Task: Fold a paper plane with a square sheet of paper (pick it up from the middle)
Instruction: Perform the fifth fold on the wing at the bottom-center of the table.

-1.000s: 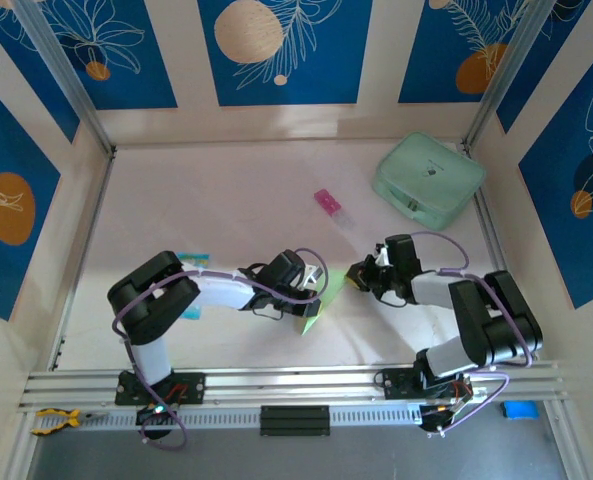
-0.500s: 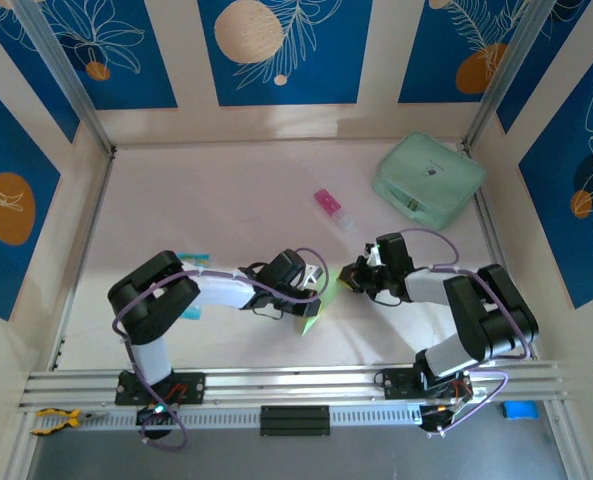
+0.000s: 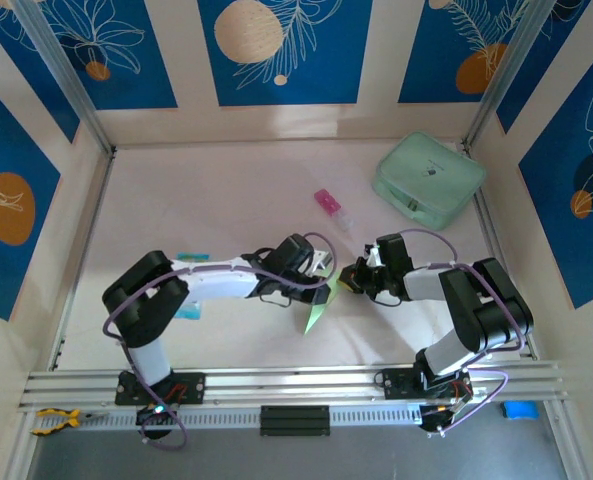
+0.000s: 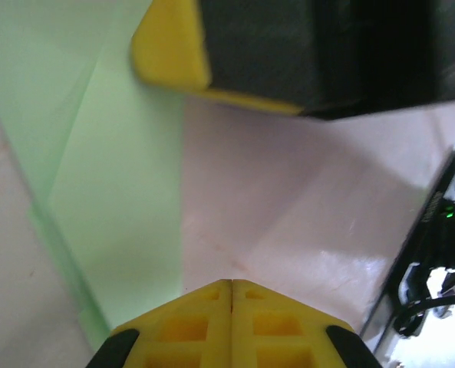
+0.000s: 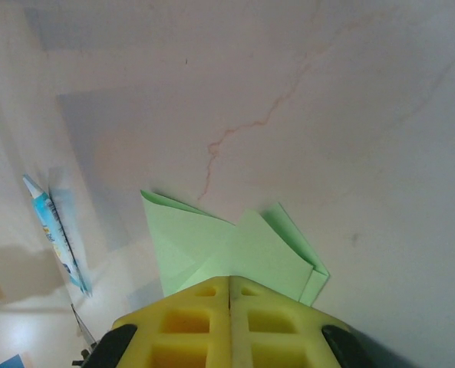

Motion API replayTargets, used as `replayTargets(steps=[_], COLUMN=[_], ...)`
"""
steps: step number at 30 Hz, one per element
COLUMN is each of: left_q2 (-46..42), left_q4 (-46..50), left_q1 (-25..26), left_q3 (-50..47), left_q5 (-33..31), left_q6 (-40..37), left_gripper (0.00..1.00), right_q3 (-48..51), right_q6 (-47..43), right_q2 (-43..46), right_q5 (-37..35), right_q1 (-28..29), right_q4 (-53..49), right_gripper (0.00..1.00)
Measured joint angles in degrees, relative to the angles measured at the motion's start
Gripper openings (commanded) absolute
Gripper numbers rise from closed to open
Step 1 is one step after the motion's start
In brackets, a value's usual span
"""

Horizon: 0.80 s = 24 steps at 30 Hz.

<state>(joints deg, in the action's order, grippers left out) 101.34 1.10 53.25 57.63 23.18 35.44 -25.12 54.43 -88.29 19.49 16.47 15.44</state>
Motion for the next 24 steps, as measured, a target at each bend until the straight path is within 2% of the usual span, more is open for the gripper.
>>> replayTargets(steps=[5,10,24], left_q2=[5.29,8.87,5.42], left_q4=[0.15,3.8,3.43], left_q1=[0.13,0.35,0.48], left_q3=[4.76,5.07,-0.52], left_q5=[2.75,2.19,1.01], left_q6=[-0.48,-1.75,-4.44], left_gripper=[0.09,0.07,0.08], right_q3=[0.0,0.07,0.24], right_q6=[-0.02,-0.09,-0.42], right_q2=[0.0,0.0,0.0], right_q5=[0.0,0.0,0.5], right_q1=[-0.11,-0.11,-0.37], right_q4=[-0.02,0.0,-0.04], right_gripper=[0.0,0.0,0.0])
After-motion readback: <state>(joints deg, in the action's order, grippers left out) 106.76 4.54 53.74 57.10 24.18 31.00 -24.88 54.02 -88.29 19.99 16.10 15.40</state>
